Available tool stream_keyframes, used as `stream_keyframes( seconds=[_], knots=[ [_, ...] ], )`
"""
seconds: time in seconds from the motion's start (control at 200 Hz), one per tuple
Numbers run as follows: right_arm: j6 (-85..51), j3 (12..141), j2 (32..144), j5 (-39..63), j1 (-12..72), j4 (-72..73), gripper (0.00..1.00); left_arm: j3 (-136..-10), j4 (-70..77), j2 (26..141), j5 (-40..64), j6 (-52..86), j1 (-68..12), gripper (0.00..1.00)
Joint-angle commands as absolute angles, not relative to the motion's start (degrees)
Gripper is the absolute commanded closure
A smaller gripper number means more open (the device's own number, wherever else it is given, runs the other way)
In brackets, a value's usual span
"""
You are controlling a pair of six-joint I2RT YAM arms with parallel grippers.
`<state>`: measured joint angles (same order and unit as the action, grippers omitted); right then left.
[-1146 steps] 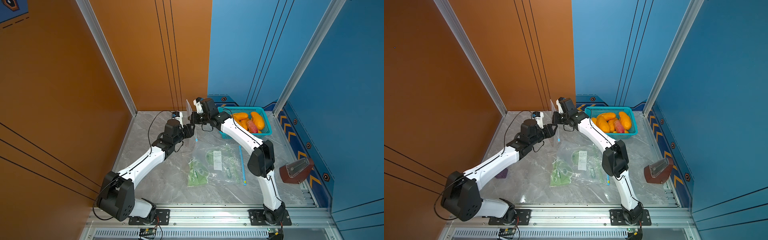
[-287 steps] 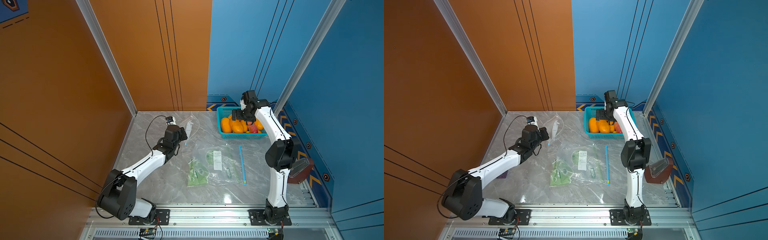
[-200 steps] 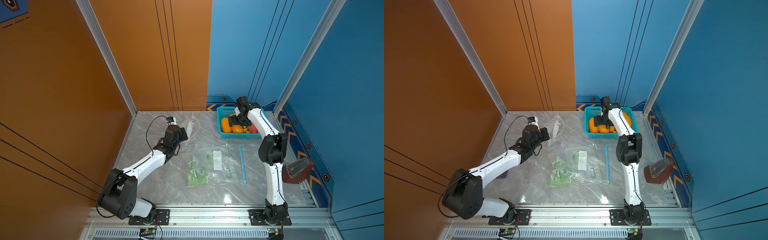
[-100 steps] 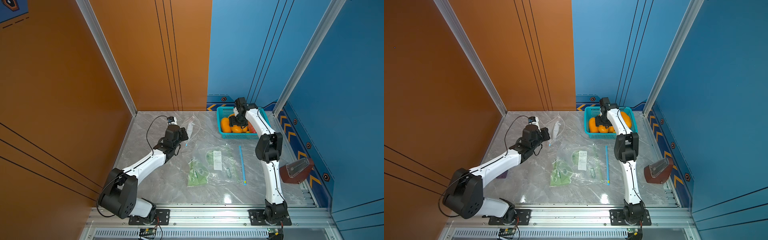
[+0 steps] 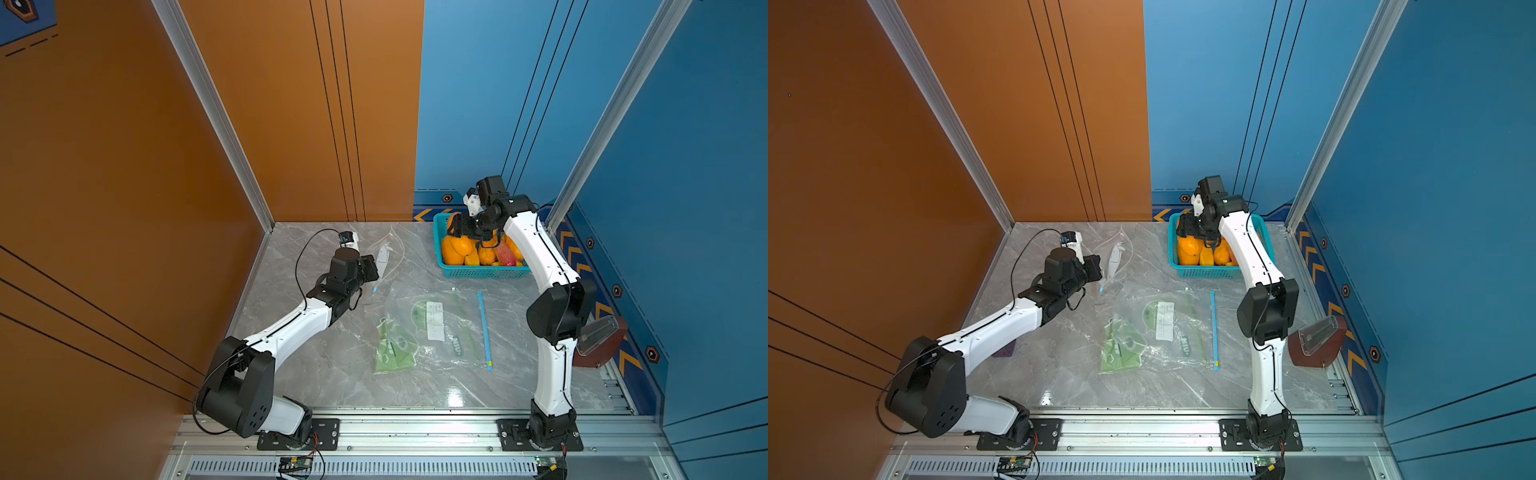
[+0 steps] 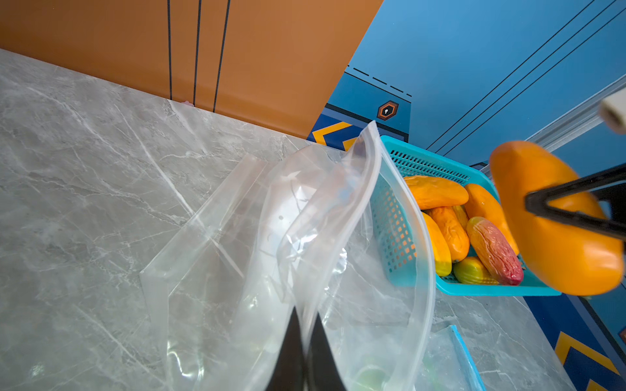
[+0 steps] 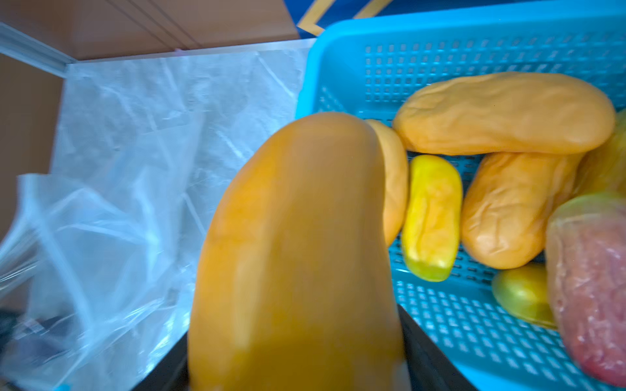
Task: Place the mango in a zip-top bag and seal the zipper
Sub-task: Pick up the mango from the basket, then place the mango in the zipper food storage bag.
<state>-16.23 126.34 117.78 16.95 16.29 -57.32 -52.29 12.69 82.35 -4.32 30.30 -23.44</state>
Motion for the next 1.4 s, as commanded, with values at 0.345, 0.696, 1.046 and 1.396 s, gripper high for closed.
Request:
stream_keyframes(
  seconds=[0.345,0.696,1.046,1.396],
  knots=[
    [-36.2,112.3,111.8,31.7,34.3,-38.9,0.68,-55.5,13.6,83.5,0.3,26.8,-24.4,1.0],
    [-41.5,111.3,116.9,32.3,35.1,-38.4,0.68,-55.4,13.7,82.3,2.7,24.4,-25.0,1.0],
    [-43.5,106.5,117.9,30.8,34.3,-38.6,0.67,-54.3,13.6,80.9,11.0,21.3,-26.3,1.0],
    [-44.7,107.5,120.6,29.3,31.8,-37.9,0.63,-51.5,12.5,79.4,15.4,22.4,-27.8,1.0]
  ],
)
